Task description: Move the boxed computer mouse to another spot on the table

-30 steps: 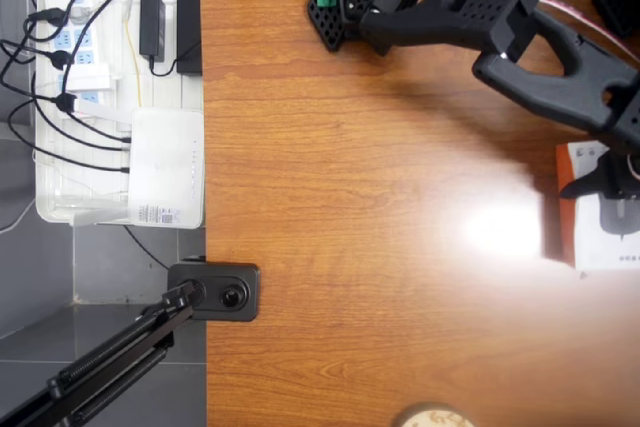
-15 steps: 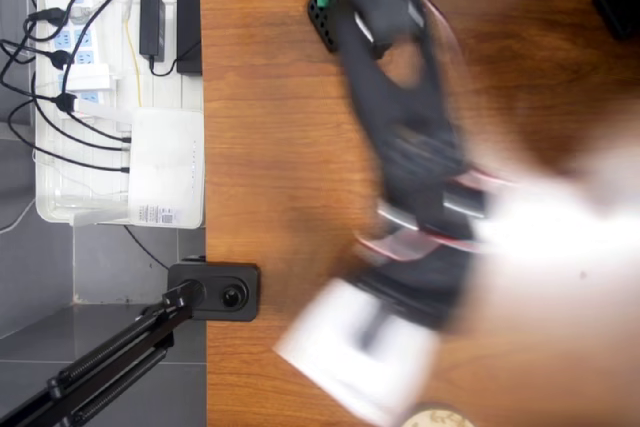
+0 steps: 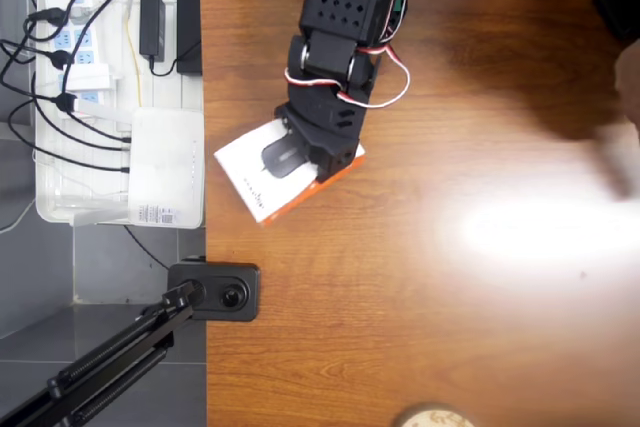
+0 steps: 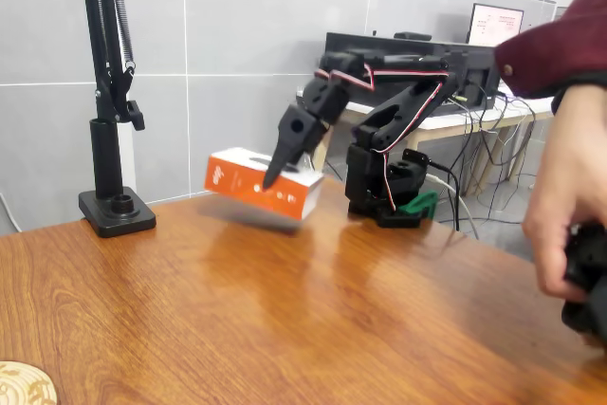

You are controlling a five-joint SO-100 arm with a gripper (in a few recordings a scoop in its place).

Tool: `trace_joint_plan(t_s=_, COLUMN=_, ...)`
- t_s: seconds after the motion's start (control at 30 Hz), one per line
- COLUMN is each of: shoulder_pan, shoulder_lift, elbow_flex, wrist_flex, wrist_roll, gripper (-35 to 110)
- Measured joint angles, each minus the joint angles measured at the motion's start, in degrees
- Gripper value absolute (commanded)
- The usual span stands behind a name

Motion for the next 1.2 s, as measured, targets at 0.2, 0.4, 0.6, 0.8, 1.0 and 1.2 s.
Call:
trace_joint_plan(t_s=0.2, shoulder_pan=-0.62, shoulder_lift=0.62, elbow_flex=4.22, wrist_flex=-2.64, wrist_roll=-1.67, gripper=0)
trace_joint_plan(t_s=0.4, shoulder_pan=-0.62, shoulder_lift=-4.66, elbow_flex=2.90, wrist_flex=-2.90, wrist_roll=-1.58, gripper=16)
trace_joint_plan(t_s=0.6, shoulder_pan=-3.25, shoulder_lift=-14.85, elbow_flex=-2.37, wrist_flex=-3.34, wrist_roll=-1.05, gripper=70)
trace_joint_plan(t_s=0.8, shoulder_pan=-6.15, shoulder_lift=-23.20, elbow_flex=-9.05, wrist_flex=-4.13, wrist_roll=-2.20, gripper=105)
trace_joint_plan(t_s=1.0, shoulder_pan=-4.83, shoulder_lift=-20.65, elbow_flex=-17.84, wrist_flex=-0.09, wrist_roll=-1.76, gripper=102)
trace_joint_plan(t_s=1.2, shoulder_pan=-2.20, shoulder_lift=-13.01, elbow_flex=-20.83, wrist_flex=-6.15, wrist_roll=-3.43, gripper=11)
